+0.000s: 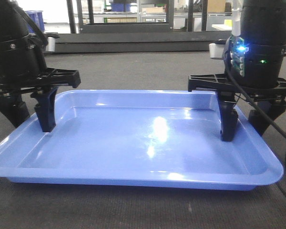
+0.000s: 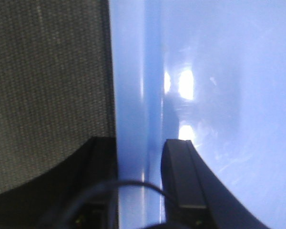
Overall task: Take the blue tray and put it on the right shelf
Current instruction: 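Close both grippers on the opposite rims of the blue tray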
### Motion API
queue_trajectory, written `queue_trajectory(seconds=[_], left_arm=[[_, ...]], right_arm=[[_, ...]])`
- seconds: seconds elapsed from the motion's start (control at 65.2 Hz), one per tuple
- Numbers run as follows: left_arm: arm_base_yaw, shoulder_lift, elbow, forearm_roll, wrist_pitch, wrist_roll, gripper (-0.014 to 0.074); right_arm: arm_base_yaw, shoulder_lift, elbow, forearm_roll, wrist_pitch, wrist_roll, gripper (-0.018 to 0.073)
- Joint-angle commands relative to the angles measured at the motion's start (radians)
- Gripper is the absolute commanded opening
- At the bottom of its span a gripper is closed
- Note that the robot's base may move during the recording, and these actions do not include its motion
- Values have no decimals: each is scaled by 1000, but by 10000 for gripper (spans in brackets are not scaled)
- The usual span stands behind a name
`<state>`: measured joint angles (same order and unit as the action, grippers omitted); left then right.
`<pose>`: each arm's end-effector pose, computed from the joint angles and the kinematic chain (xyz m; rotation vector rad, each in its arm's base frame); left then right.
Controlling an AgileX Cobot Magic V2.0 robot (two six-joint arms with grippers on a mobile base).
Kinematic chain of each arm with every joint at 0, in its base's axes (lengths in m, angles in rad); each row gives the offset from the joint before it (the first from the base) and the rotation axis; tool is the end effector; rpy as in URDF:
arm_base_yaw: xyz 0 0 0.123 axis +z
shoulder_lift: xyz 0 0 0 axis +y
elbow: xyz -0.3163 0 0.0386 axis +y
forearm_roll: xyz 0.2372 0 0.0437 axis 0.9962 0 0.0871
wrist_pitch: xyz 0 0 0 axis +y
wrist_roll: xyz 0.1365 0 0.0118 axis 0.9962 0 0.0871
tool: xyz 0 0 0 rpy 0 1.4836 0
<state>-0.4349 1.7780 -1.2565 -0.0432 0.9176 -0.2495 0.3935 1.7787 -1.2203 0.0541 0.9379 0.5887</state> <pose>0.3245 -0.1559 0.2106 0.2395 2.9338 -0.1601 0.3204 0.1395 0.2008 0.3366 2.9969 0.1767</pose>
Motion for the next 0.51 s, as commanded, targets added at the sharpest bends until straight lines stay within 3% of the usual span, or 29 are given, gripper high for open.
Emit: queue_trajectory(seconds=[0.0,0.322,0.491], left_arm=[[2,-43,-19,-6,1,-12,126],[2,-43,-19,-6,6,-12,125],[2,-43,-19,-6,6,-12,40]], right_arm=[[4,-45,-22,-3,-2,-6,228],[4,-45,-22,-3,2,-6,212],[4,-45,-22,-3,5,-6,212]])
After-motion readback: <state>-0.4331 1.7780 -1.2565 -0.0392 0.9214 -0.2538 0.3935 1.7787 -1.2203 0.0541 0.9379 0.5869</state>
